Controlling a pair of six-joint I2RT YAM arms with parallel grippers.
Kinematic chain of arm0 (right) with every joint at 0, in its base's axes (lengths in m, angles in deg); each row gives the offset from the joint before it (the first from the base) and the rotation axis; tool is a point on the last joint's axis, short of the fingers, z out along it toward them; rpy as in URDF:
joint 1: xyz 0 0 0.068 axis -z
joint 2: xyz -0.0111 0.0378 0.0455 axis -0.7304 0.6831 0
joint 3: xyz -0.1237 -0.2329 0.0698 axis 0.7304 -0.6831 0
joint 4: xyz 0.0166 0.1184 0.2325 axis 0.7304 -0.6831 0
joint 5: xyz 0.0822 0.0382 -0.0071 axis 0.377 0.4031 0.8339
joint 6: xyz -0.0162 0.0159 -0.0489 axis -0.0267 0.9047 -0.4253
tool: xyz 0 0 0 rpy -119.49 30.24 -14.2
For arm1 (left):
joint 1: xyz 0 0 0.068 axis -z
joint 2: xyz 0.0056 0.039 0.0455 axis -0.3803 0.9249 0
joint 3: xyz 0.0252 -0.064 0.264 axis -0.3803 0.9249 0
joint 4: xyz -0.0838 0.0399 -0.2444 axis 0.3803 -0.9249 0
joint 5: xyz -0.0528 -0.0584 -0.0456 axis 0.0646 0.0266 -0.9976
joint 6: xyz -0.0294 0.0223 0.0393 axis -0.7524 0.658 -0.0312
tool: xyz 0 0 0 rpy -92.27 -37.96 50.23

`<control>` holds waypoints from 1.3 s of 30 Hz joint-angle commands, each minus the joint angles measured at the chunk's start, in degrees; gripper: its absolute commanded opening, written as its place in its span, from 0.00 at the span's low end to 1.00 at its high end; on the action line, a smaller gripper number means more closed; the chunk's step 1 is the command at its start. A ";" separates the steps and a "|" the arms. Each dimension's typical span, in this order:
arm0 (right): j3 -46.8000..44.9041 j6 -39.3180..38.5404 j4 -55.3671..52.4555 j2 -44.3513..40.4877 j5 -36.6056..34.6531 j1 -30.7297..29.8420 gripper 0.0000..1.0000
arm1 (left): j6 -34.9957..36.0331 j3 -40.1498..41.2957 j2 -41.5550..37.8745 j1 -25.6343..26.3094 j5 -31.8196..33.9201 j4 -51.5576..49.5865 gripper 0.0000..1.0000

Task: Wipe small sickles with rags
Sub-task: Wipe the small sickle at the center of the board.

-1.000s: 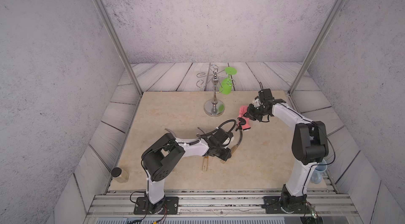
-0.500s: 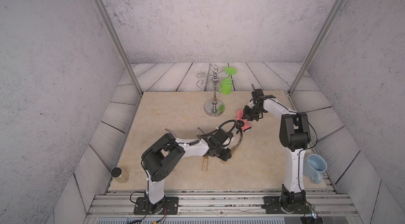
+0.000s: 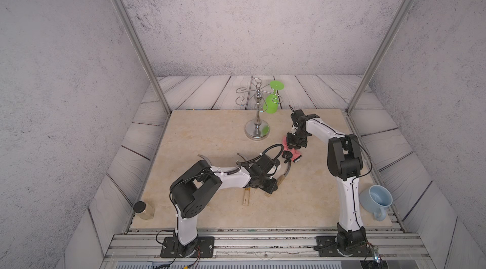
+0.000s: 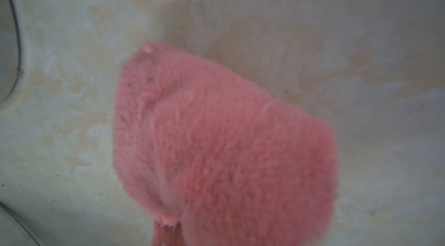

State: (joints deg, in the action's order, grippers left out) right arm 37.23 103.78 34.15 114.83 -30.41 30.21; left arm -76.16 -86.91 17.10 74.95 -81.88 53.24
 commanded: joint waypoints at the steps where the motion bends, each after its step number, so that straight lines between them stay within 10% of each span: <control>1: -4.29 -1.12 -6.55 4.44 -1.38 -2.00 0.13 | 0.17 2.44 1.41 0.79 0.79 -6.91 0.02; 39: -53.66 14.51 15.96 -24.56 6.44 -11.00 0.13 | -1.98 0.73 3.68 0.34 1.99 -4.28 0.01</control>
State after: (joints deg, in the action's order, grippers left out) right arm -8.76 115.19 65.69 87.49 -34.56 22.27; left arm -77.93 -87.35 17.08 75.24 -82.32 51.92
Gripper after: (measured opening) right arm 0.136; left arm 0.249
